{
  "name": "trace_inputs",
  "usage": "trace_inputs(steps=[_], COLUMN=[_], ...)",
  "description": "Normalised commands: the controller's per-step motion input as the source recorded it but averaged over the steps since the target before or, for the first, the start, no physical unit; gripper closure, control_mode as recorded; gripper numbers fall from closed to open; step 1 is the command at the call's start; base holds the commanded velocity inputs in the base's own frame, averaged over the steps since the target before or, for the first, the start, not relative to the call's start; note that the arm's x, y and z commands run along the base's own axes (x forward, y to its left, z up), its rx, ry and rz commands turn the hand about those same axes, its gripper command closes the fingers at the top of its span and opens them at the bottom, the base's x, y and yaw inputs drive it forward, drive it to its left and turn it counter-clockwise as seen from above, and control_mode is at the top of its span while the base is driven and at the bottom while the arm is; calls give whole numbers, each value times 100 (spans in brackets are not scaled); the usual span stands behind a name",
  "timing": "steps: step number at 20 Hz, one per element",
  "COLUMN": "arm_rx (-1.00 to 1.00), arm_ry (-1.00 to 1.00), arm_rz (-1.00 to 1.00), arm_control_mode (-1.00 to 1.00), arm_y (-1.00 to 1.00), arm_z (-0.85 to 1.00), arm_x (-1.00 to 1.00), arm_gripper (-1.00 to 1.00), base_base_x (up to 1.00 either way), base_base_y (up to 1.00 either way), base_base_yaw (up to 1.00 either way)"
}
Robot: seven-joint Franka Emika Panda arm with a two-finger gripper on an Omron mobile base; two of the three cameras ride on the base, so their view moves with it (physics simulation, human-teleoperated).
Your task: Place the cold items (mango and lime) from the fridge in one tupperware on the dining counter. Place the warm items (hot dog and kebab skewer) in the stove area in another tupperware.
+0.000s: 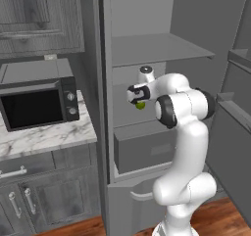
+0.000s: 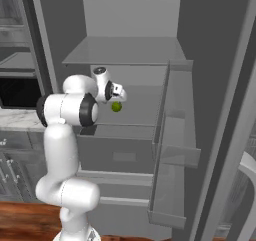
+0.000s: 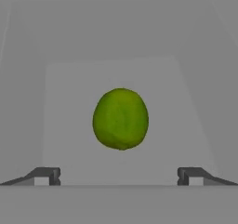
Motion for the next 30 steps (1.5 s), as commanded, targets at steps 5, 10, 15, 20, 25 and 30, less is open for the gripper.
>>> trace_inputs(steps=[5, 10, 15, 20, 25, 30], arm_rx=[0, 0, 0, 0, 0, 0], arm_ry=[-1, 0, 0, 1, 3, 0], arm_rz=[0, 0, 0, 0, 0, 0], arm_control_mode=[-100, -100, -100, -100, -100, -100], arm_y=[0, -1, -4, -1, 0, 0], arm_z=[-21, -16, -16, -23, -28, -22], arm_x=[53, 45, 0, 0, 0, 0], arm_gripper=[-100, -100, -100, -100, -100, -100], base_base_x=[0, 0, 0, 0, 0, 0], base_base_y=[0, 0, 0, 0, 0, 0], base_base_yaw=[0, 0, 0, 0, 0, 0])
